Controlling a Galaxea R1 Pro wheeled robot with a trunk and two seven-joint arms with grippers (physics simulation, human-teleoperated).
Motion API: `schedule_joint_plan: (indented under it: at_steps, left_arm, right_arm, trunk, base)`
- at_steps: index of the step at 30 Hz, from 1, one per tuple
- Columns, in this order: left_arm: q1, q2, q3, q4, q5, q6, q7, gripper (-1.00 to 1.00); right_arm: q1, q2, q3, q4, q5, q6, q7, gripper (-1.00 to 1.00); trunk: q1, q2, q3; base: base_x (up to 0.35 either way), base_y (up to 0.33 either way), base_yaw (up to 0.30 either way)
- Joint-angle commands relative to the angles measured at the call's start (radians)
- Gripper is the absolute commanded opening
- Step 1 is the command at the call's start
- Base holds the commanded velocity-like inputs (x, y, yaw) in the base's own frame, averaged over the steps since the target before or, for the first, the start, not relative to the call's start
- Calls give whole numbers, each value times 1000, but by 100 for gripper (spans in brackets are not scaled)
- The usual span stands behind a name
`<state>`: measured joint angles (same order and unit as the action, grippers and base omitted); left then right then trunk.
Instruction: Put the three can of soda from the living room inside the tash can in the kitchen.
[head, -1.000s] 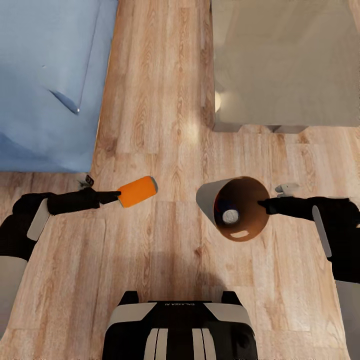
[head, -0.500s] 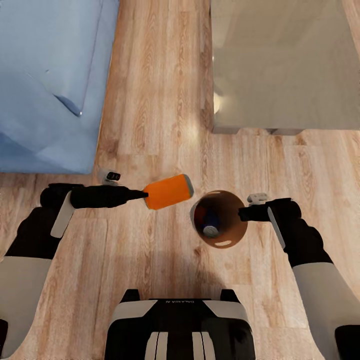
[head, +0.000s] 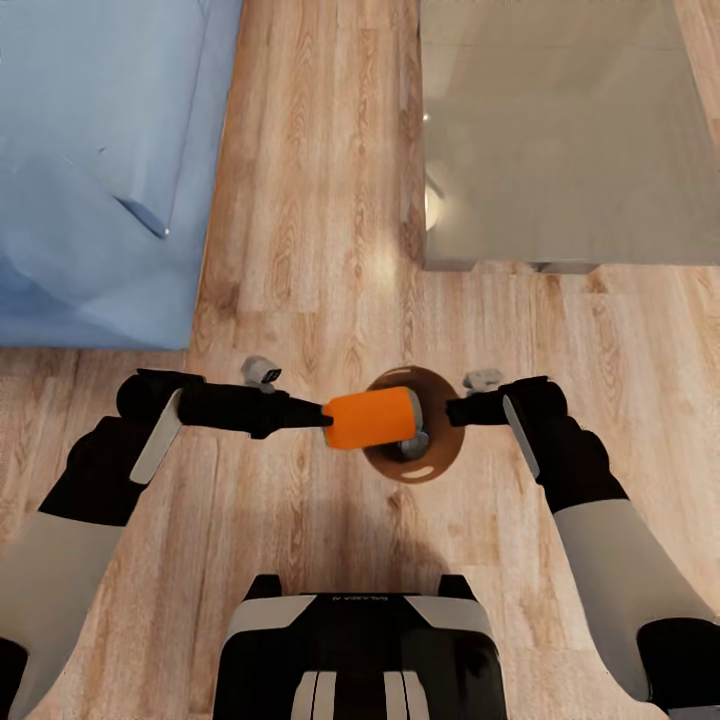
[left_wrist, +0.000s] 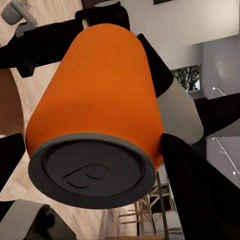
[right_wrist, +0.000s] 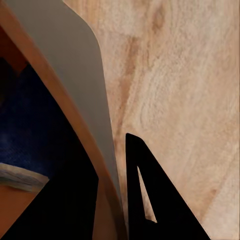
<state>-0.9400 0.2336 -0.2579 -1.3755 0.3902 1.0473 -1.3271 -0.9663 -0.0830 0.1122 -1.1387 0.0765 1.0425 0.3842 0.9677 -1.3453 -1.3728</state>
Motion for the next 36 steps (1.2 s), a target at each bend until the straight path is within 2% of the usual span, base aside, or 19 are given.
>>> schedule_joint_plan:
  at_steps: [1, 4, 5, 8, 9, 10, 11, 13, 15, 17, 21, 27, 30, 34, 36]
  left_arm:
    - [0, -14, -3, 0, -4, 0, 15, -100]
    - [0, -37, -8, 0, -6, 0, 70, -100]
    - [0, -45, -10, -1, -6, 0, 106, -100]
    - [0, -54, -11, -3, -6, 0, 143, -100]
    - [0, -66, -11, -4, -6, 0, 170, -100]
    - [0, -80, -15, -4, -7, 0, 211, -100]
    - [0, -97, -37, -8, -5, 0, 297, -100]
    - [0, -106, -66, -11, -4, 0, 368, -100]
    - [0, -110, -82, -12, -5, 0, 405, -100]
    - [0, -119, -103, -14, -6, 0, 486, -100]
    - [0, -121, -131, -14, -6, 0, 536, -100]
    - [1, -115, -159, -29, -6, 0, 553, -100]
    - [1, -116, -163, -29, -24, 0, 561, -100]
    - [1, -122, -165, -27, -87, 0, 603, -100]
    - [1, -124, -166, -27, -136, 0, 648, -100]
  right_arm:
    - [-4, 12, 5, 2, -29, 5, -7, -100]
    - [-9, 41, 19, 5, -29, 5, -44, -100]
    - [-11, 62, 29, 6, -29, 5, -63, -100]
    - [-12, 83, 38, 7, -29, 5, -83, -100]
    - [-12, 95, 40, 9, -29, 5, -97, -100]
    - [-12, 108, 42, 12, -29, 5, -116, -100]
    - [-12, 122, 44, 14, -29, 5, -138, -100]
    - [-12, 130, 45, 15, -29, 5, -150, -100]
    - [-12, 133, 45, 15, -29, 5, -155, -100]
    - [-12, 137, 46, 16, -29, 5, -161, -100]
    - [-12, 137, 46, 16, -29, 5, -163, -100]
    - [-13, 136, 45, 16, -29, 5, -163, -100]
    - [-12, 136, 44, 16, -29, 5, -163, -100]
    - [-12, 137, 45, 16, -29, 5, -164, -100]
    - [-12, 138, 45, 16, -29, 5, -164, -100]
  trunk:
    - [-4, 7, 3]
    - [-15, 28, 13]
    - [-15, 28, 13]
    - [-15, 28, 13]
    - [-15, 28, 13]
    - [-15, 28, 13]
    - [-15, 28, 13]
    - [-15, 28, 13]
    - [-15, 28, 13]
    - [-15, 28, 13]
    - [-15, 28, 13]
    - [-15, 28, 13]
    - [-15, 28, 13]
    - [-15, 28, 13]
    - [-15, 28, 13]
  base:
    - [0, 0, 0]
    - [0, 0, 0]
    - [0, 0, 0]
    - [0, 0, 0]
    - [0, 0, 0]
    - [0, 0, 0]
    - [0, 0, 0]
    - [0, 0, 0]
    - [0, 0, 0]
    - [0, 0, 0]
    - [0, 0, 0]
    - [0, 0, 0]
    - [0, 0, 0]
    - [0, 0, 0]
    - [0, 0, 0]
